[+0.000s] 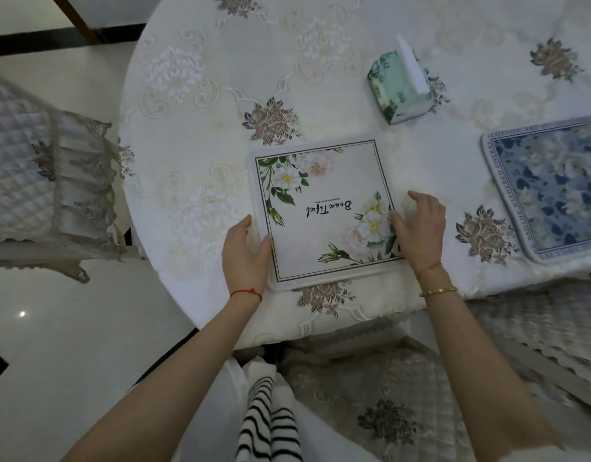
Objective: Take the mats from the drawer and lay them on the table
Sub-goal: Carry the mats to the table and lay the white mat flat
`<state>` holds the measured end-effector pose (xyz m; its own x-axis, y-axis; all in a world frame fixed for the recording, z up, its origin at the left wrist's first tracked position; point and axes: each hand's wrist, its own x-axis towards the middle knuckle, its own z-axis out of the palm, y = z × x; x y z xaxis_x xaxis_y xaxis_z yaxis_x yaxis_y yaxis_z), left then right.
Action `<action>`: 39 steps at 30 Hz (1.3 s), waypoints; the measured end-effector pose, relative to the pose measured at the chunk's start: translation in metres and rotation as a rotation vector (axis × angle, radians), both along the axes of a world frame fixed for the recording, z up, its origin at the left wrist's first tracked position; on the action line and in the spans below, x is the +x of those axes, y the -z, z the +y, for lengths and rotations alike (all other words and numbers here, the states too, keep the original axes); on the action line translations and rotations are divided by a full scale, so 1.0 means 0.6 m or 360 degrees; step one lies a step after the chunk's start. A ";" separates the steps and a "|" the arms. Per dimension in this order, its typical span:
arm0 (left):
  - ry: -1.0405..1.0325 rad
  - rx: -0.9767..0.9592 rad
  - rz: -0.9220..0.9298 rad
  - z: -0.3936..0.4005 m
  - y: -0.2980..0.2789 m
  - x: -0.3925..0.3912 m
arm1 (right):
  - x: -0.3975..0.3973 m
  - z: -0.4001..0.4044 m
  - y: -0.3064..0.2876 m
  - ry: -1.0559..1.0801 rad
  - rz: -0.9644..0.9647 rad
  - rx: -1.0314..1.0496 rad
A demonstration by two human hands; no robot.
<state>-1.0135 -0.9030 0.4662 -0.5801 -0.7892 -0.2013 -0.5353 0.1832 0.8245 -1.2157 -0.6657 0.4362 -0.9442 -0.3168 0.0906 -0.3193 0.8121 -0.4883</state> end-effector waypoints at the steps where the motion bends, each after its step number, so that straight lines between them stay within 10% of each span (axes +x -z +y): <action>1: 0.0104 -0.0084 0.0033 -0.007 -0.004 -0.012 | -0.009 -0.011 0.000 -0.0051 0.0020 -0.0027; 15: 0.0830 -0.0897 -0.0570 -0.088 0.102 -0.223 | -0.110 -0.258 0.049 -0.1055 0.0022 0.0472; 34: 0.0620 -0.0824 -0.0675 -0.084 0.097 -0.158 | -0.137 -0.141 0.043 -0.0442 0.0004 0.0492; 39: 0.0827 -0.0844 -0.0493 0.002 0.084 -0.132 | -0.049 -0.151 0.032 -0.0993 0.0107 0.0504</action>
<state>-1.0928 -0.9018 0.4161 -0.8787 -0.4694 -0.0871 -0.4642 0.7973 0.3858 -1.2448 -0.7564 0.4168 -0.5730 -0.8184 -0.0441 -0.7932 0.5673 -0.2214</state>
